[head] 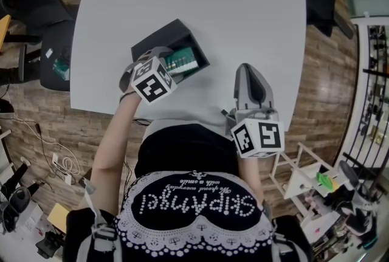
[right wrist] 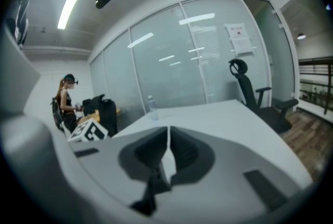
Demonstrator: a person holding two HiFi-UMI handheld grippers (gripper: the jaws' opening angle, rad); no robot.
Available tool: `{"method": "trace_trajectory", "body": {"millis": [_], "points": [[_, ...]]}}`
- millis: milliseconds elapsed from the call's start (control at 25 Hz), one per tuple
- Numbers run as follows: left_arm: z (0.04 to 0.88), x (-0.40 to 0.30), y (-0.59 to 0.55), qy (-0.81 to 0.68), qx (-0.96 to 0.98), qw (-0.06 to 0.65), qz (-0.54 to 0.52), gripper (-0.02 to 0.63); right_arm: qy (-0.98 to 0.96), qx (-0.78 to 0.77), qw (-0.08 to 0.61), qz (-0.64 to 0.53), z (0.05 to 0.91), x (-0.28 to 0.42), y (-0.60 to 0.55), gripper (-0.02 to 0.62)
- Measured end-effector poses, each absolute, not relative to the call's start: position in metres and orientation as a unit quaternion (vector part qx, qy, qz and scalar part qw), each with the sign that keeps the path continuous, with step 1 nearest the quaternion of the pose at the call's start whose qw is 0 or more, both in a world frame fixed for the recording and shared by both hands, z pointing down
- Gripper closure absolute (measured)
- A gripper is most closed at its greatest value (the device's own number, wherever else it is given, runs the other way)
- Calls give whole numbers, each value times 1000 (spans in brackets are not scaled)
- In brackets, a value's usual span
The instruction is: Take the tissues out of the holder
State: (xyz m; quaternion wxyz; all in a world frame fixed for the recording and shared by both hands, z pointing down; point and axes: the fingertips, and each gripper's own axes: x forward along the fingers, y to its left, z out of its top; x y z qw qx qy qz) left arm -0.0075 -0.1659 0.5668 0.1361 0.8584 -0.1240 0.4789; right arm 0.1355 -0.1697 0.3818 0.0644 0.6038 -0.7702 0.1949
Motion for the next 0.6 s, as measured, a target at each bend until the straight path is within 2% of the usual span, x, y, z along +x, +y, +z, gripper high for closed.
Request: {"method": "trace_trajectory", "body": {"millis": [600], "points": [[565,-9,-166,-139,856,132,480,278,-772,602,65,193,381,136,-170,560]]}}
